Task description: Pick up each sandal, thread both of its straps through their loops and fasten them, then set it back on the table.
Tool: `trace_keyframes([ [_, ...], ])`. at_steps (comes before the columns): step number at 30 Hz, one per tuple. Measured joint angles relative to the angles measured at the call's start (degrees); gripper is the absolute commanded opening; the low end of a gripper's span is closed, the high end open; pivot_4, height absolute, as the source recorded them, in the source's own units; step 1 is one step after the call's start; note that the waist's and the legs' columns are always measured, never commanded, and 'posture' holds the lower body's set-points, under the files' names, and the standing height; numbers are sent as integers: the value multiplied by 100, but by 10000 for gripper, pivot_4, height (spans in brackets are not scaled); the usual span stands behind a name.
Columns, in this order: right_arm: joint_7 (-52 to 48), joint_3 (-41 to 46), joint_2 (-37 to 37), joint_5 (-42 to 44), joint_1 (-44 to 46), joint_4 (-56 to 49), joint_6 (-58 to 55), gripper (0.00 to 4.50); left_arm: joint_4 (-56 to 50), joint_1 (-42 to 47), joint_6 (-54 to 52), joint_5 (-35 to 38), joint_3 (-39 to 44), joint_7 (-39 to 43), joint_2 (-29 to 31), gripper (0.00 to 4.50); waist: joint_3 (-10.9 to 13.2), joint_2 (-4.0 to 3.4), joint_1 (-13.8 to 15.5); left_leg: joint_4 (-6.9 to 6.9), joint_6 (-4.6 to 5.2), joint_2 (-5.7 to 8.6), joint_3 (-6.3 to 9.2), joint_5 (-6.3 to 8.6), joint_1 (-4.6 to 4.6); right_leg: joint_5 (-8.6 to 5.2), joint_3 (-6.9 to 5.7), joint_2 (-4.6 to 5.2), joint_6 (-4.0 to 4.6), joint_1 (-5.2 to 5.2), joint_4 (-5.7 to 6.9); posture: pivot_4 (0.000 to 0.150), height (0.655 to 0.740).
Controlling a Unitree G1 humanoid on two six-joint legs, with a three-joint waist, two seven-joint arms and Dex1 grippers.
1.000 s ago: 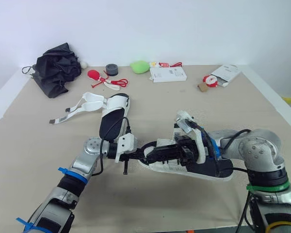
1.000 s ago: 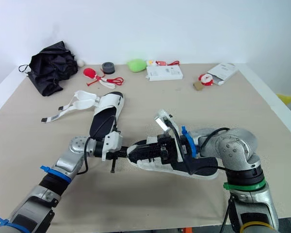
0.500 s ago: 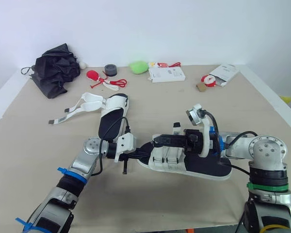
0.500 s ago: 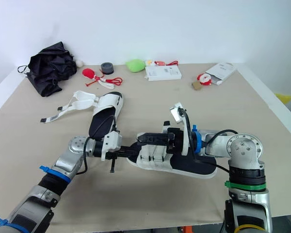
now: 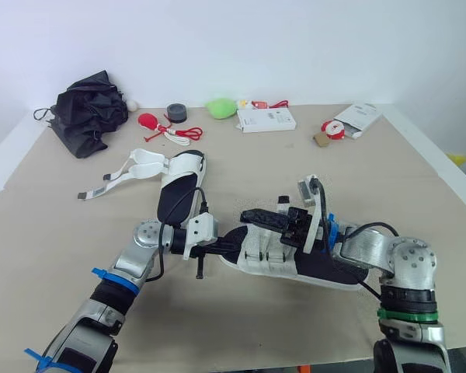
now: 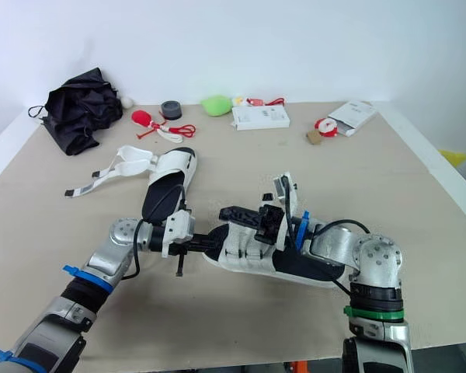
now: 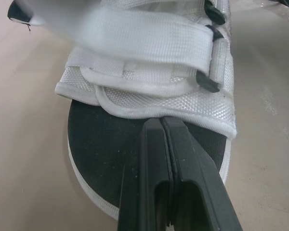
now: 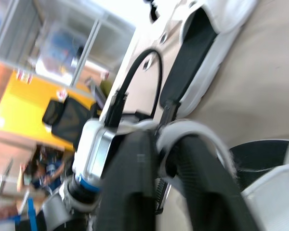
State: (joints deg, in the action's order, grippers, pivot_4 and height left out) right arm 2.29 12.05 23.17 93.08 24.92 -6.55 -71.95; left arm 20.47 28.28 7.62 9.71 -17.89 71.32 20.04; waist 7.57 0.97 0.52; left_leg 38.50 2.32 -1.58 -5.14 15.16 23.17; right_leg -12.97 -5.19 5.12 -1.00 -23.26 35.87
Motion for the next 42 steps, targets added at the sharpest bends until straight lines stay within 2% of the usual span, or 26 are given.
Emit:
trace_keyframes([
  [5,573,16,154,864,-431,-673,630,17661,-75,-49,0,0,2,-7,34,0,-2,1,-3,-5,0,-1,3,1,-1,-6,13,-8,-6,0,0,1500,7400],
  [12,631,-108,547,996,-751,-1231,1009,17661,-84,-53,0,2,5,-3,61,0,-4,-1,-13,-6,0,-6,3,1,-4,-15,18,-15,-16,0,0,1500,7400],
  [14,338,-605,1320,574,-462,-1460,564,17661,-76,-48,0,2,5,1,69,0,-6,-14,-19,-7,0,-6,-6,1,-5,-15,26,-14,-16,-5,0,1500,7400],
  [17,142,-973,1709,195,-36,-1430,226,17661,-49,-27,0,1,6,13,78,0,-6,-13,-21,-6,0,-7,-5,0,-6,-14,22,-15,-14,-6,1,1500,7400],
  [18,-177,-1354,2003,-269,560,-1218,-101,17661,2,20,1,2,-7,38,73,0,-5,-12,-16,-5,3,-8,-1,-1,-5,-14,16,-15,-12,-7,1,1500,7400],
  [19,-315,-1451,2098,-458,759,-1153,-202,17661,23,43,1,2,-18,54,59,0,-6,-10,-11,-6,3,-8,0,-1,-5,-15,15,-16,-11,-7,1,1500,7400],
  [20,-937,-1927,2314,-1076,1366,-947,-474,17661,69,86,5,10,-22,129,57,0,-7,-12,-7,-7,3,-9,3,-1,-3,-19,13,-17,-2,-9,3,1500,7400],
  [21,-1006,-1956,2320,-1149,1422,-923,-497,17661,74,97,5,10,-28,139,54,0,-8,-10,-6,-9,3,-9,5,-1,-2,-20,10,-17,0,-9,3,1500,7400],
  [23,-1666,-2545,2393,-1883,1971,-667,-561,17661,113,119,9,22,-25,169,48,0,-8,-12,-4,-8,3,-9,5,-1,1,-21,10,-16,3,-12,4,1500,7400],
  [28,-3096,-3616,2320,-3503,2761,167,-283,17661,154,127,21,27,-22,164,-3,0,-7,-10,-1,-5,2,-7,5,-1,6,-18,-2,-6,7,-13,4,1500,7400],
  [31,-3881,-4121,1948,-4408,3231,870,-11,17661,155,119,28,30,-16,153,-9,0,-8,-11,-5,-4,3,-7,1,-1,4,-8,-3,-3,23,-15,7,1500,7400],
  [36,-4560,-4401,1508,-5139,3576,1601,206,17661,155,110,35,30,-4,148,-4,0,-7,-11,-6,-1,2,-7,-1,-1,3,7,-8,1,50,-16,14,1500,7400],
  [42,-5199,-4380,1122,-5590,3913,2035,261,17661,152,99,35,30,-8,114,-15,0,-7,-11,-6,1,2,-6,0,-1,2,9,-11,4,54,-15,17,1500,7400],
])
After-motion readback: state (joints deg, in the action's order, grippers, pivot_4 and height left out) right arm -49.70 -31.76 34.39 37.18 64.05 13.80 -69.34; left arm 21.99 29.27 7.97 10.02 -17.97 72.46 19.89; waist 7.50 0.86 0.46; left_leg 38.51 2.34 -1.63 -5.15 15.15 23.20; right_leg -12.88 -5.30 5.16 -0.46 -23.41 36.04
